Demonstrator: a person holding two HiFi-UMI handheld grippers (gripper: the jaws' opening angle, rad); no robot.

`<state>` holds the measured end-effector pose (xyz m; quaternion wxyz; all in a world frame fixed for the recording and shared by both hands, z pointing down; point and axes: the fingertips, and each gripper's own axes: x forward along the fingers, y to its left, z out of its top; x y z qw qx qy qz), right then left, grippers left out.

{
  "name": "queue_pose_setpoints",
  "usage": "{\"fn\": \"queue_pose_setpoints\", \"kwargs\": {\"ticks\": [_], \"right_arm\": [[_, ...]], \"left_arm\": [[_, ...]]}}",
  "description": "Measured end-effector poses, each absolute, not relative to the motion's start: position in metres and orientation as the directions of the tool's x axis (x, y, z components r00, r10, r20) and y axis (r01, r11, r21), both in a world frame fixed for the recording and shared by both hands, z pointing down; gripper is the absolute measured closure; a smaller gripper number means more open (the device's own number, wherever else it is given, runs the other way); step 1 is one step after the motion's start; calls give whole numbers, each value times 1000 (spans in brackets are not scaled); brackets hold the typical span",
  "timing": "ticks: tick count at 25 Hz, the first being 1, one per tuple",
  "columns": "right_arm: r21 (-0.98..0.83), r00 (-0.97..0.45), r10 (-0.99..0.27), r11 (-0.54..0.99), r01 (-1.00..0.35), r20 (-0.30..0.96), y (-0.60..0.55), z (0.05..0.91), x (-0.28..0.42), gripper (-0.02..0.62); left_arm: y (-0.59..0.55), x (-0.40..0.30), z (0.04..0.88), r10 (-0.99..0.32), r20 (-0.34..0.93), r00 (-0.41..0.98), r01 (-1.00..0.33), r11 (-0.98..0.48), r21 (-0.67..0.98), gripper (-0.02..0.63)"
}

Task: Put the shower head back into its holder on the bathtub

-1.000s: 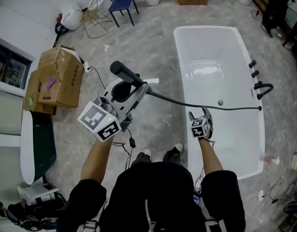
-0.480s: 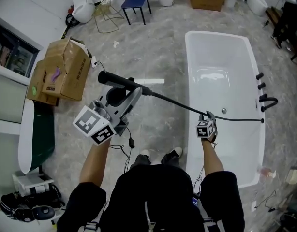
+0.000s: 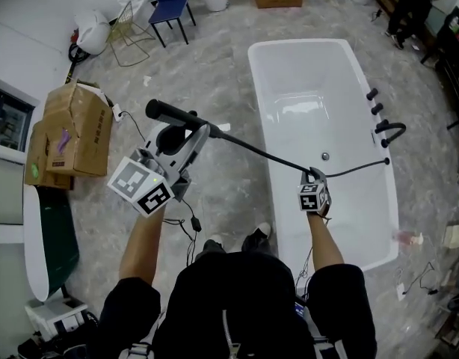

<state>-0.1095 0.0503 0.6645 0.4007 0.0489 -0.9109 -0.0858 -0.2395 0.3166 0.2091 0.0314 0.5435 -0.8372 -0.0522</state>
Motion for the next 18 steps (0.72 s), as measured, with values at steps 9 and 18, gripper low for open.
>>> {"fn": "queue_pose_setpoints", "kwargs": {"ticks": [9,18], "right_arm": [[198,-680,-276,961,-192,679,-25,640,-43,525],[209,-681,-425,901,-379,596,-84,593,24,525]], "left_arm": [[216,-223,225,-970,22,-240,-964,241,112,454],[114,-183,241,-999,41,-11,-997,14,72,456]]}}
